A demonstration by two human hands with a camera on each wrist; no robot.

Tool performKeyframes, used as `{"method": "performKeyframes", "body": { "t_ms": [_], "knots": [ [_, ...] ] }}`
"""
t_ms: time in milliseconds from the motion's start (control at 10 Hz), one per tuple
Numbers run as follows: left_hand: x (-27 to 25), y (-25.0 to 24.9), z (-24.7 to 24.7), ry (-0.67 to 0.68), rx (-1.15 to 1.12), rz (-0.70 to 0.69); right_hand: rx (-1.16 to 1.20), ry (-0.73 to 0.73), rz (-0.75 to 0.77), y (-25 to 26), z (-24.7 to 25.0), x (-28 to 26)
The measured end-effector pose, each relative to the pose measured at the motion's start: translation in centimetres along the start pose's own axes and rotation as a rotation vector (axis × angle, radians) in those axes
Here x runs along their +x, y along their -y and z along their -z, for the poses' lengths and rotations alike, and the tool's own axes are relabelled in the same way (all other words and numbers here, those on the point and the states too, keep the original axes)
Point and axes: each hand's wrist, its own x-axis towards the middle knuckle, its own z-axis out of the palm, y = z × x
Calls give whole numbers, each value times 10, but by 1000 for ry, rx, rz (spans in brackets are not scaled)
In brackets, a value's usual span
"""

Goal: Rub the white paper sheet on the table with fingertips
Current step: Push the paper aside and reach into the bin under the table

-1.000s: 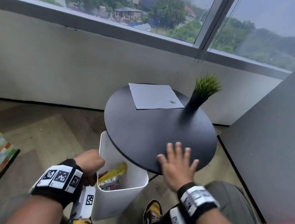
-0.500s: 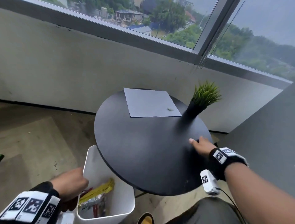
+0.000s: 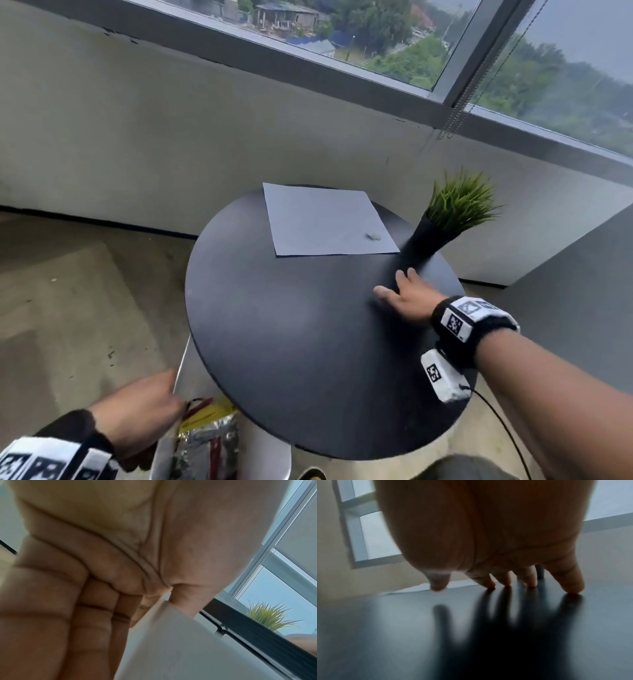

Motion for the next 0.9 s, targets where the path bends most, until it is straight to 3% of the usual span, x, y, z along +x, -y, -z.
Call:
{"method": "performKeyframes", "body": {
  "t_ms": [100,200,300,400,500,600,700,800,900],
  "knots": [
    [8,7,-2,38,7,40,-70,32,272,40,-23,-36],
    [7,3,-1,65,19,73,-98,83,730,85,-45,-120],
    [-3,-6,3,91,-34,89,120,168,802,82,-27,-126],
    [-4,-1,2,63,-44,93,107,18,374,72,-8,-75],
    [-5,-3,1,49,36,64,-71,79,234,96,-28,-75],
    [-3,-2,1,55,85,41,-168,109,702,141,-39,-139],
    [3,10,-5,13,75,56,-117,45,948,152,-23,-121],
    [10,25,-13,-58,28,102,-43,-9,511,144,-14,-73],
    [16,26,-14,-37,47,83,-160,4,551,164,-43,-109]
  ]
}}
